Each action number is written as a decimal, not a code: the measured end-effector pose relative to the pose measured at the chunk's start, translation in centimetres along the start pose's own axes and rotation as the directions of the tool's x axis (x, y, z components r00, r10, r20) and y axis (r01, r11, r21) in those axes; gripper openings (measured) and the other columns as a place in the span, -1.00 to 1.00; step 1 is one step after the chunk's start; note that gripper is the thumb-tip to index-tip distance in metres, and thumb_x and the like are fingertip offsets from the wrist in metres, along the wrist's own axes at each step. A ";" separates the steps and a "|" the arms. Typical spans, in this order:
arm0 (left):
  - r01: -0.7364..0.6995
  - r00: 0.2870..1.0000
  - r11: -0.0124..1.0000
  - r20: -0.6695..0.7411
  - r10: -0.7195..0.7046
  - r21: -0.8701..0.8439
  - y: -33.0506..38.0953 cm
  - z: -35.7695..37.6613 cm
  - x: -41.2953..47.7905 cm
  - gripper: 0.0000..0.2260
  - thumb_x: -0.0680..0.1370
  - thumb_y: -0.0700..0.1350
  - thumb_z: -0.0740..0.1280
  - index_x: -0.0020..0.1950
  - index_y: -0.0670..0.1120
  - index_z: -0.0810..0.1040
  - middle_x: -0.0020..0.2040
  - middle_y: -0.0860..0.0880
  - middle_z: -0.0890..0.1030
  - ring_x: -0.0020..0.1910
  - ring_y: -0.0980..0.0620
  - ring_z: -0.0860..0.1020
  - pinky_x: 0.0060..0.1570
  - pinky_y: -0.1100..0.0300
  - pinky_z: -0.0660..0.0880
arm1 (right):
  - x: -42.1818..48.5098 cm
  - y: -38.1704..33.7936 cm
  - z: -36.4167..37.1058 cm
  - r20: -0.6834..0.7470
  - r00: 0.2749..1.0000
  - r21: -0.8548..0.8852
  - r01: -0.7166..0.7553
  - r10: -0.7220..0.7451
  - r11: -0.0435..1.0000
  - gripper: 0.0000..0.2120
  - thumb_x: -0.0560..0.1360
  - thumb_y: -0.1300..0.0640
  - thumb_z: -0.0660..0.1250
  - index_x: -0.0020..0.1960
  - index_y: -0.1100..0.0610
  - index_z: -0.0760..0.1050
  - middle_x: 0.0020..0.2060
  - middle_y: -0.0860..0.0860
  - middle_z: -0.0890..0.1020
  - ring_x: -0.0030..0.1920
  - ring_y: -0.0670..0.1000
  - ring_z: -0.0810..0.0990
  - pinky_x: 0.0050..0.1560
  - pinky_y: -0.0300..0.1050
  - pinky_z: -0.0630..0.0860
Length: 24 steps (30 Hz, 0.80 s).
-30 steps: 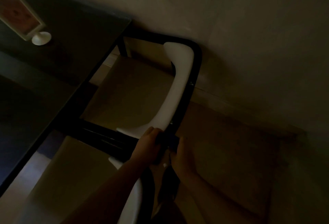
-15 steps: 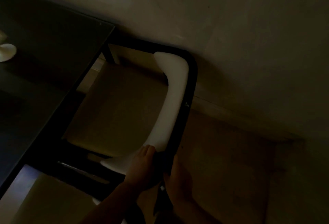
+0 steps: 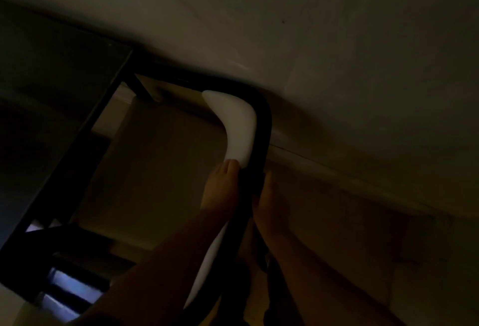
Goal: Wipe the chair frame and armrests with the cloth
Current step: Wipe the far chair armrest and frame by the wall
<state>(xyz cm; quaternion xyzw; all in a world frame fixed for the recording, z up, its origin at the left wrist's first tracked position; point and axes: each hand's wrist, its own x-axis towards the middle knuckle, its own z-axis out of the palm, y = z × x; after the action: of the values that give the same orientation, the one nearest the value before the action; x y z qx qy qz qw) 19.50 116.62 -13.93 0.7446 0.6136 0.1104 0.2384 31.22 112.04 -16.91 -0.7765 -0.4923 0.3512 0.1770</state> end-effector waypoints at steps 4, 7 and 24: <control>-0.020 0.998 1.000 -0.065 0.019 -0.014 2.4 -0.6 7.0 -0.91 0.49 -0.25 0.29 -0.14 -0.19 0.38 -0.20 -0.21 0.49 -0.26 -0.17 0.46 -0.31 0.09 0.25 | 6.6 -1.4 -3.3 -0.085 0.984 0.023 0.157 -0.154 0.987 -0.54 0.61 -0.10 0.11 0.43 0.10 0.23 0.22 0.13 0.57 0.11 0.13 0.60 0.03 0.04 0.56; -0.042 0.995 0.999 -0.086 0.043 0.010 3.5 -1.0 12.7 -0.89 0.52 -0.16 0.28 -0.04 -0.18 0.41 -0.07 -0.20 0.52 -0.14 -0.15 0.48 -0.24 0.08 0.36 | 12.4 -2.8 -5.2 -0.174 0.967 -0.061 0.176 -0.185 0.982 -0.54 0.57 -0.07 0.19 0.34 0.19 0.34 0.07 0.15 0.64 -0.02 0.19 0.65 -0.21 -0.22 0.44; 0.078 0.993 0.972 -0.064 -0.095 -0.221 3.6 -1.3 18.9 -0.75 0.58 -0.21 0.20 0.24 -0.09 0.51 0.21 -0.14 0.56 0.16 -0.11 0.54 0.16 0.05 0.48 | 19.1 -4.6 -8.6 0.024 0.983 -0.205 0.184 -0.183 0.961 -0.51 0.54 0.05 0.30 0.43 0.13 0.32 0.27 0.19 0.55 0.24 0.25 0.53 0.20 0.12 0.48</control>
<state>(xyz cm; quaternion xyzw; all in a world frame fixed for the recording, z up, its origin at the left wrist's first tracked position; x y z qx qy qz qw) 26.25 134.70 -13.45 0.6819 0.6381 0.1940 0.3004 39.61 131.68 -15.18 -0.7407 -0.5965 0.2823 0.1259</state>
